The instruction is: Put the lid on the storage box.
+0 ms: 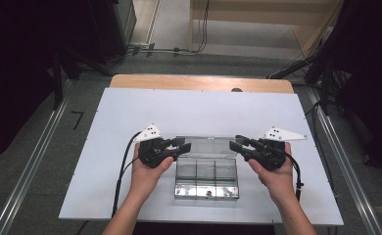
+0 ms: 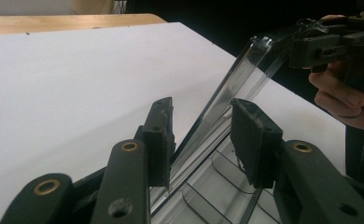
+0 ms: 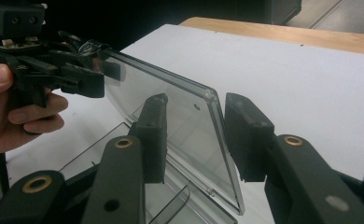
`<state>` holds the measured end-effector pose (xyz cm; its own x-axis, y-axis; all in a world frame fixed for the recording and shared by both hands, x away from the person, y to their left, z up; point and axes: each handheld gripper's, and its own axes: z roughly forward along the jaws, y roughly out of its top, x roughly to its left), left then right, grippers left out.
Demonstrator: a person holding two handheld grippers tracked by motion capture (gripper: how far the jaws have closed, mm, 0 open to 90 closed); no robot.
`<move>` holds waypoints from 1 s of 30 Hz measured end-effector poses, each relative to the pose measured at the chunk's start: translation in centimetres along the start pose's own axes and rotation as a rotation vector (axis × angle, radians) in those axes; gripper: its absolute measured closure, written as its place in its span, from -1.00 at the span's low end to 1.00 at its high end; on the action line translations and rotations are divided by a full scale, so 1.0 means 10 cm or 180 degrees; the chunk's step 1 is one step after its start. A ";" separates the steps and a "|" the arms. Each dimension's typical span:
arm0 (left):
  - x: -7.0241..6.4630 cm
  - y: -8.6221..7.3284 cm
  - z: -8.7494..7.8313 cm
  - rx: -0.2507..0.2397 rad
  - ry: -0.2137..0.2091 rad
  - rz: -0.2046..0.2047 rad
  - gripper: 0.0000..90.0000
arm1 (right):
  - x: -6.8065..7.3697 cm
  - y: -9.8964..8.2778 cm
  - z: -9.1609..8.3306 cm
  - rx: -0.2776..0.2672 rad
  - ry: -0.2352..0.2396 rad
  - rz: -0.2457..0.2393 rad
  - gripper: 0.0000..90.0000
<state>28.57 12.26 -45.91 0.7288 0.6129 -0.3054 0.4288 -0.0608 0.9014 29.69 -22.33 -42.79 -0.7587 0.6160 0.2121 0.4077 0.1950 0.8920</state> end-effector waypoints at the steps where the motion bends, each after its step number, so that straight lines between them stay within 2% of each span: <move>1: 0.00 0.00 0.00 0.0005 0.0000 -0.0005 0.32 | 0.00 0.00 0.00 0.0000 -0.0001 -0.0015 0.31; 5: -0.01 0.00 -0.01 0.0042 -0.0016 0.0004 0.23 | 0.02 -0.01 0.00 0.0002 -0.0002 -0.0024 0.31; 9: -0.04 -0.03 -0.02 0.0115 0.0095 0.0057 0.11 | 0.03 -0.02 -0.01 0.0006 -0.0003 -0.0022 0.31; 14: -0.03 -0.07 -0.08 0.0143 0.0202 0.0008 0.13 | 0.04 -0.03 -0.02 0.0008 0.0020 -0.0004 0.31; 22: -0.03 -0.13 -0.24 0.0244 0.0312 0.0006 0.39 | 0.05 -0.05 -0.03 0.0012 0.0018 -0.0027 0.30; 30: -0.09 -0.15 -0.30 0.0288 0.0328 0.0007 0.73 | 0.07 -0.07 -0.05 0.0026 0.0019 -0.0036 0.29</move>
<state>25.66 14.18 -46.02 0.6729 0.6902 -0.2661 0.4771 -0.1300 0.8692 28.62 -22.38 -43.02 -0.7663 0.6092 0.2043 0.4032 0.2082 0.8911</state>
